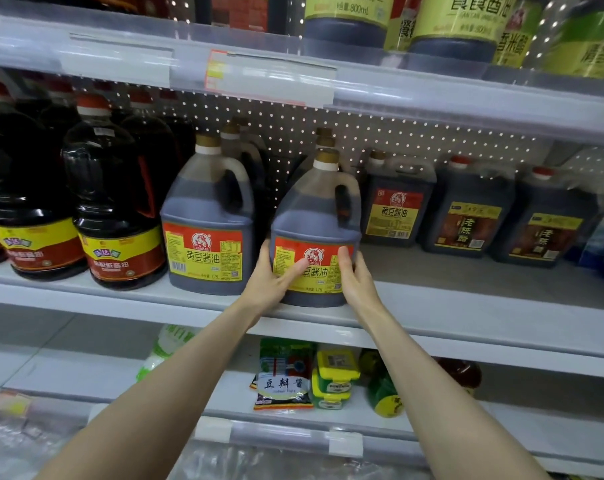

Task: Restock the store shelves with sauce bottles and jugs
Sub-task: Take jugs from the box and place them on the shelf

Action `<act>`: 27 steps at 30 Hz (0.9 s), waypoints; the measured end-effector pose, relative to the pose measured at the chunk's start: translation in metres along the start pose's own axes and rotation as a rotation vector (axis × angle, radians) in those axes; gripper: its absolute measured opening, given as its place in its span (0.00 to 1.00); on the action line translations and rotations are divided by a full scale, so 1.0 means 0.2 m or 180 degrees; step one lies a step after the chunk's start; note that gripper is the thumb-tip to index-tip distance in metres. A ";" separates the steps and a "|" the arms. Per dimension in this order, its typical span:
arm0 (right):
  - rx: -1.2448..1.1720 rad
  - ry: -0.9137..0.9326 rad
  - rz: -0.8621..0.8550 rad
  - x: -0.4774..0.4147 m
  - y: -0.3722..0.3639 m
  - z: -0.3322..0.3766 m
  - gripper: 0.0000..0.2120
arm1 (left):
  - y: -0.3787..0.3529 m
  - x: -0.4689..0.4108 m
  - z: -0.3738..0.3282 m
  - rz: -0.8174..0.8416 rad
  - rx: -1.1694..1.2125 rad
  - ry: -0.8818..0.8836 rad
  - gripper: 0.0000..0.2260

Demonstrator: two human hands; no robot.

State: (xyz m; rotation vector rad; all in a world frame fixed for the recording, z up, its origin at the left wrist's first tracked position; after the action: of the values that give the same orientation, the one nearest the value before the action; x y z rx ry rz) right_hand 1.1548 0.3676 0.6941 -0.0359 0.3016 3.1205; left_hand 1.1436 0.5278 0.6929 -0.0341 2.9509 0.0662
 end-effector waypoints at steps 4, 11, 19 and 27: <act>0.0018 0.0018 0.0065 0.00 -0.02 -0.06 0.35 | 0.01 -0.04 0.07 0.0044 -0.0105 0.0102 0.24; -0.0100 0.0154 -0.0036 -0.01 -0.01 -0.08 0.25 | 0.02 -0.05 0.11 0.0143 -0.0032 0.0077 0.30; -0.0209 0.0237 -0.0118 -0.01 -0.01 -0.08 0.15 | 0.03 -0.06 0.12 0.0138 -0.0175 -0.0016 0.32; -0.0189 0.0292 -0.0193 0.00 -0.01 -0.08 0.16 | 0.02 -0.06 0.11 0.0123 -0.0092 -0.0058 0.28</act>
State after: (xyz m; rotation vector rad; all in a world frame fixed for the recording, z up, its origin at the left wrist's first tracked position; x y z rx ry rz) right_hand 1.1558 0.3657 0.6771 -0.1855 0.2044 3.0722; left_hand 1.1585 0.5324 0.6736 0.0193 2.9327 0.1139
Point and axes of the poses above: each hand's wrist, its own x-axis away from the middle knuckle, its own y-axis out of the back of the hand, z = x × y, the point moved 6 cm from there along -x, towards the middle knuckle, and after that the axes turned 2 degrees about x, right-handed, at the moved point
